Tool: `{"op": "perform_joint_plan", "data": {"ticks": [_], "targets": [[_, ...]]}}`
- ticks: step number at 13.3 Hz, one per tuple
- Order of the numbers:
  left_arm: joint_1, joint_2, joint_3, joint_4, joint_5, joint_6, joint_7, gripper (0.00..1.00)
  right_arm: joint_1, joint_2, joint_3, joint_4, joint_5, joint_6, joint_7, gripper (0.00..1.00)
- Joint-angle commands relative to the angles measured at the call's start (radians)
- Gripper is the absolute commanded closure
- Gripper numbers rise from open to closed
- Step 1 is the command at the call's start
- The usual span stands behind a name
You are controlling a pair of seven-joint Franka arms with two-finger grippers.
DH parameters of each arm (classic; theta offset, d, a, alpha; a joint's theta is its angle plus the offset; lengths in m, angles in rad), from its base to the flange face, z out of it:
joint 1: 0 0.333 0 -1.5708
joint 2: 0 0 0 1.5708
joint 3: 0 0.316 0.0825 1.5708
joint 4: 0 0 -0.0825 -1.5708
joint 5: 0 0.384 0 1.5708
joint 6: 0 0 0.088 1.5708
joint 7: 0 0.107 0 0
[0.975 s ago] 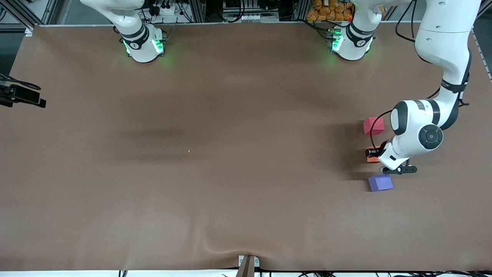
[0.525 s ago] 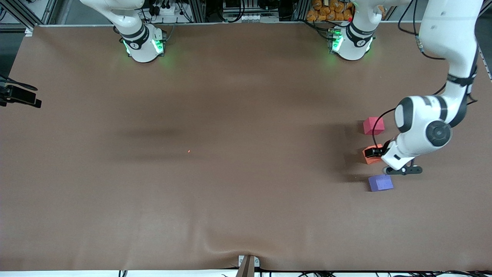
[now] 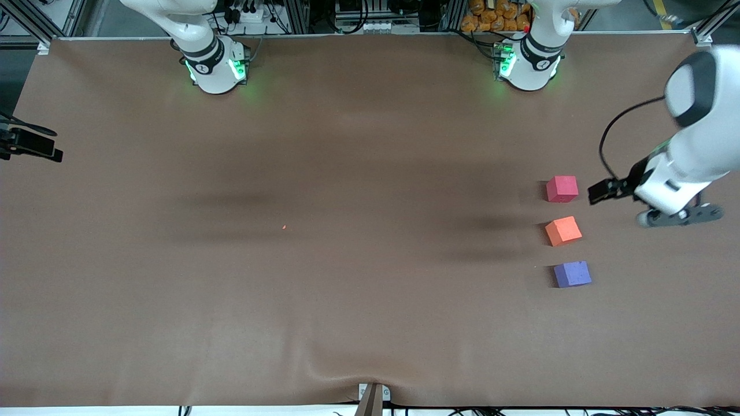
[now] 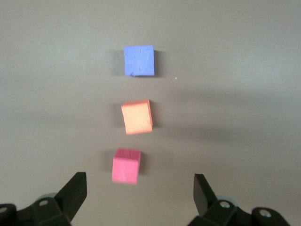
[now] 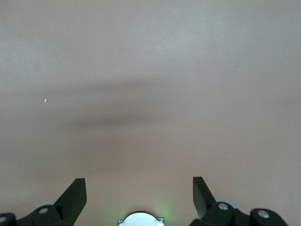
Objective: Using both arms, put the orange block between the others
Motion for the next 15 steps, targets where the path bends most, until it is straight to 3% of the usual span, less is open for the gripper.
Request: {"op": "perform_joint_plan", "data": {"ticks": [1,4,10,15], "targets": [[0.003,0.032,-0.053,0.183,0.007,-0.165,-0.078,0.0,-0.005,-0.009,0.01,-0.002,-0.01,0.004,-0.001,0.0],[0.009,0.011,-0.064,0.274,0.016,-0.328,-0.028,0.0,-0.01,-0.009,0.01,-0.002,-0.006,0.011,-0.002,0.0],[0.01,-0.046,-0.057,0.283,0.044,-0.353,0.147,0.0,-0.016,-0.009,0.008,-0.002,-0.007,0.036,-0.002,0.0],[0.009,-0.043,-0.056,0.283,0.039,-0.348,0.155,0.0,-0.016,-0.009,0.008,-0.002,-0.006,0.037,-0.001,0.0]]}}
